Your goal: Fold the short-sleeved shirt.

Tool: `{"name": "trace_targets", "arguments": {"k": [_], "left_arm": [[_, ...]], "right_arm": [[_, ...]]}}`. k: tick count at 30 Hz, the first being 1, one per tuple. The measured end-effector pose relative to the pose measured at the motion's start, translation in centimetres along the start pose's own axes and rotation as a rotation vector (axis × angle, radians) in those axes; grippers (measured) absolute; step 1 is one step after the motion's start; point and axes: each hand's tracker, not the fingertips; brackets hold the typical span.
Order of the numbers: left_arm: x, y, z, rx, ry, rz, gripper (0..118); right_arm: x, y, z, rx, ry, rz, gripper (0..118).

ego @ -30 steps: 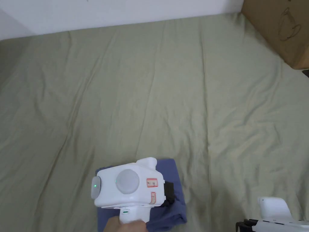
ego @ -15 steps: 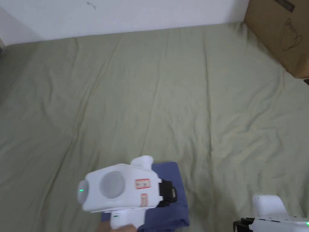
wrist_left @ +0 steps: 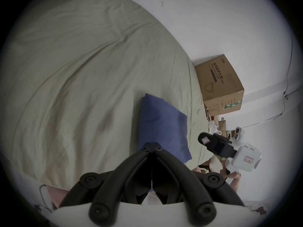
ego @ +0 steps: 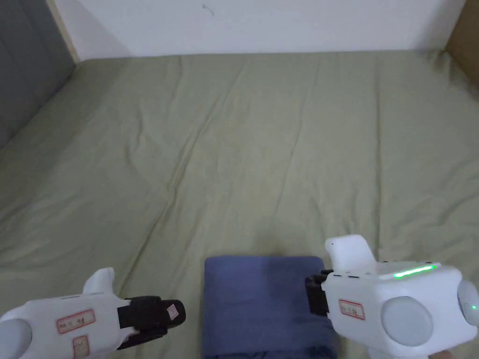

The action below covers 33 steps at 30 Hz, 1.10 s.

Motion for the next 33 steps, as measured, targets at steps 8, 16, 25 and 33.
{"name": "trace_targets", "arguments": {"k": [8,16,25,33], "left_arm": [[-2.2,-1.9,-1.5,-0.023,-0.050,0.073,0],[-2.8,-0.3,-4.4,-0.074,-0.188,0.052,82],[-3.7,1.6,-11.3,-0.108,-0.396,0.082,113],[-1.8,1.9,-15.1,-0.269,-0.222,-0.013,28]], "right_arm": [[0.9,-1.6,-6.7,-0.125,-0.034,-0.019,0],[1.6,-1.4,-6.8,-0.119,-0.024,-0.044,0],[2.6,-1.7,-6.8,-0.120,0.021,-0.124,0],[1.7,-1.6,-6.0,-0.115,0.007,-0.126,0]]}}
